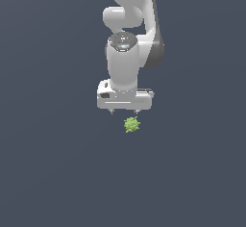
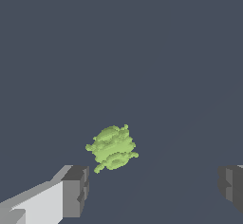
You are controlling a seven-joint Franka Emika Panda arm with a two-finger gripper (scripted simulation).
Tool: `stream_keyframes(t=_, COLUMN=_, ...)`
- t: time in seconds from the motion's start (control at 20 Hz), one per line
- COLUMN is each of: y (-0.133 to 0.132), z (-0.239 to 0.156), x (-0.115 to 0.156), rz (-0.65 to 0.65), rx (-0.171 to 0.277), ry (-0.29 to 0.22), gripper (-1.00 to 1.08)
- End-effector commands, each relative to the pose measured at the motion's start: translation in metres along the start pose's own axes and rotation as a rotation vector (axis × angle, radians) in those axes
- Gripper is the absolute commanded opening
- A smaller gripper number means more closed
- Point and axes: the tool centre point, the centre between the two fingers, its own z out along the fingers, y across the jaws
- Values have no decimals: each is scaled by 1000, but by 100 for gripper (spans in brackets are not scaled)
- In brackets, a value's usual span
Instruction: Pick up the object and move it to a goal position.
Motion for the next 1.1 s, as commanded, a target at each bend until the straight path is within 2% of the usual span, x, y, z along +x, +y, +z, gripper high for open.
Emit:
stream_keyframes(t=0.0, y=-1, z=3, x=-1, rz=34, rx=0, ry=-1, gripper=100)
stream_keyframes(t=1.05, y=-19, z=43, x=-11, rz=527, rx=-6, ry=-16, gripper=100)
